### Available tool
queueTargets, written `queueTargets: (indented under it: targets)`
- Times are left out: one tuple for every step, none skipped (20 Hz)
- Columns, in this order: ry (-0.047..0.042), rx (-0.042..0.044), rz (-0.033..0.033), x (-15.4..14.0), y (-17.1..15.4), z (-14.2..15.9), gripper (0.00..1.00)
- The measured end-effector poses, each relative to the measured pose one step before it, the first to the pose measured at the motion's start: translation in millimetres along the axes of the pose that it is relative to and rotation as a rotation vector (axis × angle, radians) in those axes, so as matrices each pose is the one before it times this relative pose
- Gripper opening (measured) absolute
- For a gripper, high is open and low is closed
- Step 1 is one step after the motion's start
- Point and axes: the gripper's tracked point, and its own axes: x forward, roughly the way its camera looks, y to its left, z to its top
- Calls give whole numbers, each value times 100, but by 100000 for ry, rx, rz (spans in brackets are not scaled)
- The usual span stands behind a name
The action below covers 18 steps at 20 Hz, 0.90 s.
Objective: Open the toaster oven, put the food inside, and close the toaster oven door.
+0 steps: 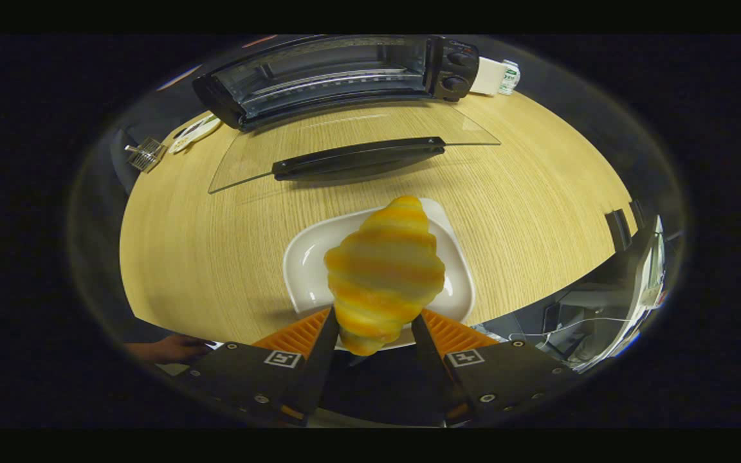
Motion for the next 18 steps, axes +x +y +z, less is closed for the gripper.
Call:
queueTargets:
  targets:
    - [94, 235, 718, 212, 135, 69, 65]
    - [663, 945, 365, 86, -26, -39, 64]
    - [517, 851, 681, 87, 142, -20, 61]
    - [36, 607, 816, -53, 97, 8, 59]
    - [-460, -69, 1248, 8, 6, 53, 54]
    - [-1003, -15, 1062, -27, 41, 131, 52]
    - [-1044, 170, 668, -109, -33, 100, 46]
    - [-605, -815, 757, -140, 31, 114, 43]
    - [-822, -1212, 642, 57, -117, -34, 39]
    - [-952, -515, 334, -456, -222, 155, 37]
    - [-999, 119, 339, -175, -250, 26, 36]
    - [-854, 524, 1167, -329, -53, 158, 34]
    - [-1122, 893, 1704, -453, -35, 211, 34]
    - [-1059, 1069, 1659, -621, 7, 287, 34]
    - [-1501, 835, 1496, -473, -110, 353, 34]
    - [-1717, 637, 1786, -571, -60, 287, 34]
    - [-2089, 578, 1569, -554, -18, 467, 34]
    - [-2277, 388, 1292, -548, -35, 564, 34]
